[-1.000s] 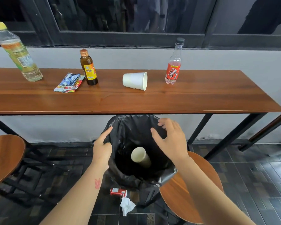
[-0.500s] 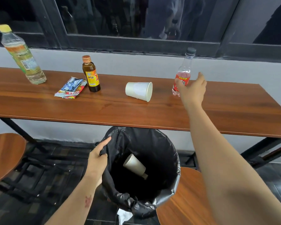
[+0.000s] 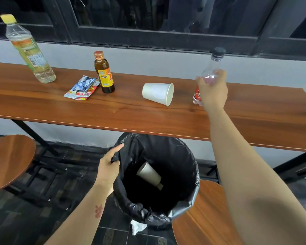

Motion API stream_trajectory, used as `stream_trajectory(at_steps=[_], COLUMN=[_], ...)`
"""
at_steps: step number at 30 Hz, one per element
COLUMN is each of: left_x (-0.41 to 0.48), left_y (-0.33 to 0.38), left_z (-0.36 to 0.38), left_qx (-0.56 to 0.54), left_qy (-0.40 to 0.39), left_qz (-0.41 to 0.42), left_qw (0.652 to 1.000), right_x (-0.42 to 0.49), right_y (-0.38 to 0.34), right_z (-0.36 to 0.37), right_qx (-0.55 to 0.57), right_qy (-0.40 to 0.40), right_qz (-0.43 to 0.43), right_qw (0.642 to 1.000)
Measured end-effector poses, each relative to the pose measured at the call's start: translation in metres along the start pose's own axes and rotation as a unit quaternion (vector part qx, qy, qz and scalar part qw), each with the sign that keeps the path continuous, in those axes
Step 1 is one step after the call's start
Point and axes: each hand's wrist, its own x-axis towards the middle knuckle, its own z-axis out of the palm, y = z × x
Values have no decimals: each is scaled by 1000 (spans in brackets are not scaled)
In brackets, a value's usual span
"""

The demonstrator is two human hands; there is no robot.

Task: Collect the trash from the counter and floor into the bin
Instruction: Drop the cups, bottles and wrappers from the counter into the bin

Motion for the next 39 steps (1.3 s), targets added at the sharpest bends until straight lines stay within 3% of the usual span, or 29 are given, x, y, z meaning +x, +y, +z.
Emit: stream_trajectory(at_steps=[4,7,10,13,15,17,22,29,35,39], left_x=[0,-5,-12,-18,-21,-22,-33,-39,-36,-30], left_y=[-6,-6,-7,-10,-13,-16,-11,-9,-14,-18], left_z=[-3,-5,-8,-14,-19,-24,-38,-49,-48,-47], left_qx=[-22,-41,-46,-42,-41,-47,-43,-48,-50,-58], left_qy=[1,4,2,-1,-8,-19,-20,-16,-26,-22], left_qz=[-1,8,15,9,11,19,25,26,22,12], left_qw=[1000,999,999,999,999,999,999,998,998,998], right_x=[-51,-95,-128,-154,-172,-188,-220,-230,-220,-211], right_y=[-2,-2,-2,8,21,41,89,112,96,68], right_z=[-22,-41,-53,-48,-36,-19,20,53,56,40], right_qx=[27,93,118,85,28,-78,-217,-392,-348,-286], right_qy=[-12,-67,-197,-383,-478,-516,-462,-464,-434,-383], right_qz=[-28,-26,-39,-28,-6,-5,10,4,-18,-87], right_qw=[999,993,973,919,878,853,860,794,831,874])
